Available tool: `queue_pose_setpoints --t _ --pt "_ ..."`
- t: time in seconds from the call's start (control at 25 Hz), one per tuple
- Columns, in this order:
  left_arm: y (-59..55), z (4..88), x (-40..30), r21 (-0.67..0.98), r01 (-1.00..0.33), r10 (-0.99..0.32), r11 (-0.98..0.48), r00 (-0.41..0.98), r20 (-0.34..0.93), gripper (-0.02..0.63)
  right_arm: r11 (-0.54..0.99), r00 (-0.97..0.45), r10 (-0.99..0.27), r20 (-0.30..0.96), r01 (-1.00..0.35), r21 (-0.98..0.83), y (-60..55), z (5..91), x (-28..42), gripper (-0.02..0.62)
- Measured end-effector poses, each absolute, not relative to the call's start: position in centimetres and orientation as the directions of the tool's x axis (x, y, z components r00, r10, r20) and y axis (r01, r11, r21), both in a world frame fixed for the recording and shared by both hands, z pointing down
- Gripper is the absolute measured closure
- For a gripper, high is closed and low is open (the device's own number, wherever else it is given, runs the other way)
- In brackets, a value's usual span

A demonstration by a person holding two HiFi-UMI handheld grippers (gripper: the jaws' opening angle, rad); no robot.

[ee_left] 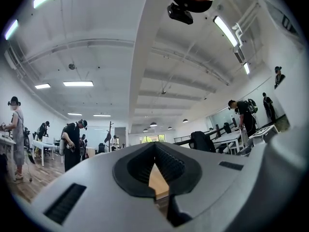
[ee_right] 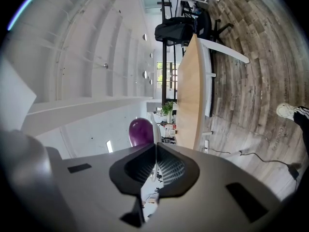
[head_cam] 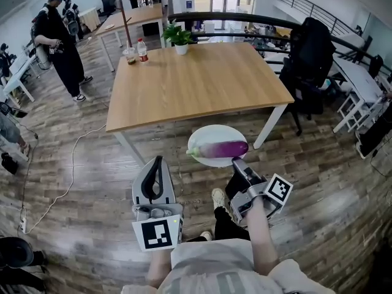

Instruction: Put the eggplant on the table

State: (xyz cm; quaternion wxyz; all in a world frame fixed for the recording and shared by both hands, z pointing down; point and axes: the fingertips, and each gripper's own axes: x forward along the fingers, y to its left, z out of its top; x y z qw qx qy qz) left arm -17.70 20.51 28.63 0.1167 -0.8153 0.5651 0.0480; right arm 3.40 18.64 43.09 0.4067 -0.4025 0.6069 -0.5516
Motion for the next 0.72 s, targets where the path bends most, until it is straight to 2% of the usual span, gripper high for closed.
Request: queue_pose_setpoints --t 0.28,0.52,0.72 --pt "15.2 28.8 -16.5 -0.124 -0.946 -0.927 -0.298 0.318 -0.199 0.597 0.065 -0.342 -0.938 -0.05 -0.032 -0.997 13.6 43.4 5.8 0.571" --pt "11.4 28.5 -14.8 -0.082 -0.945 -0.912 -0.317 0.327 -0.245 0.597 0.063 -0.357 -0.933 -0.035 -0.065 -0.996 8.7 44.4 8.1 0.571" --pt "5.2 28.9 -13.1 -0.075 -0.956 -0.932 -0.283 0.293 -0.216 0.597 0.085 -0.394 -0.918 -0.052 -0.067 -0.994 1.6 43.2 9.7 0.571"
